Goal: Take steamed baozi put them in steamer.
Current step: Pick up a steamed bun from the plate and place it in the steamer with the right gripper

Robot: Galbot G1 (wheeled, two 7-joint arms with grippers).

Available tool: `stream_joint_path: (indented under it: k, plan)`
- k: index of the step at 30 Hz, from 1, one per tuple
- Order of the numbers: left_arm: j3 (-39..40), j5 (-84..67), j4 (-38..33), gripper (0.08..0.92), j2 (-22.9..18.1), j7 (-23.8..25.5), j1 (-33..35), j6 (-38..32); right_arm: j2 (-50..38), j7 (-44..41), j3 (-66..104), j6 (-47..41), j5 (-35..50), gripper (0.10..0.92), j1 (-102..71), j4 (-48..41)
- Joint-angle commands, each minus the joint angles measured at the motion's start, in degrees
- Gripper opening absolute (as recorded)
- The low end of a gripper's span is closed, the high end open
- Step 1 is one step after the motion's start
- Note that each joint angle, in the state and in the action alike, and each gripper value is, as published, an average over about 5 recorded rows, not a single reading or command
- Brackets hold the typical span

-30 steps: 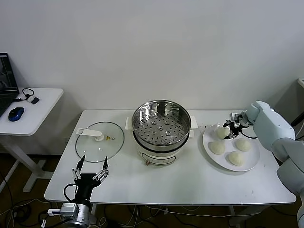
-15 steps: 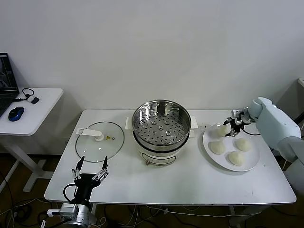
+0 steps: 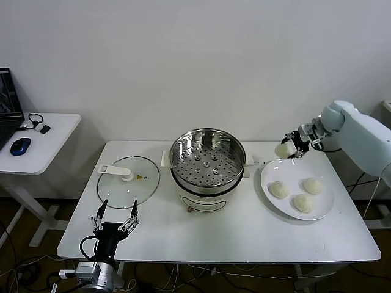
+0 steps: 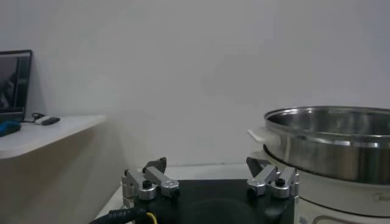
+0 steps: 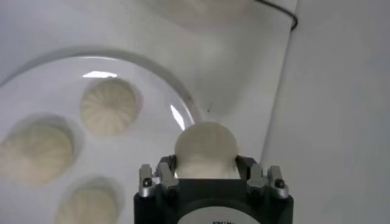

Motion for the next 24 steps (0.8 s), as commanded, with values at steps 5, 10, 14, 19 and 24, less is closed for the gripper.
stream_joint_path:
  k: [5, 10, 14, 19, 24]
  plan:
    - [0.6, 0.6, -0.7, 0.823, 0.0, -0.2, -0.1, 0.2, 4.6, -0.4, -20.4, 6.0, 8.7, 0.658, 24.3, 15.8]
    - [0.9, 0.8, -1.3, 0.823, 0.1, -0.2, 0.1, 0.2, 10.6, -0.4, -21.1, 7.5, 8.2, 0.659, 25.8, 15.6]
    - [1.2, 1.0, -1.4, 0.823, 0.1, -0.2, -0.3, 0.2, 15.7, -0.3, -21.3, 8.5, 6.8, 0.657, 24.9, 14.1]
    - [1.9, 1.2, -1.4, 0.823, 0.2, -0.2, -0.9, 0.3, 22.4, -0.4, -21.3, 9.3, 4.5, 0.659, 21.8, 11.1]
    - [3.0, 1.8, -1.3, 0.823, 0.2, -0.8, -2.0, 0.6, 27.9, -0.2, -21.0, 10.3, 1.2, 0.658, 18.0, 6.8]
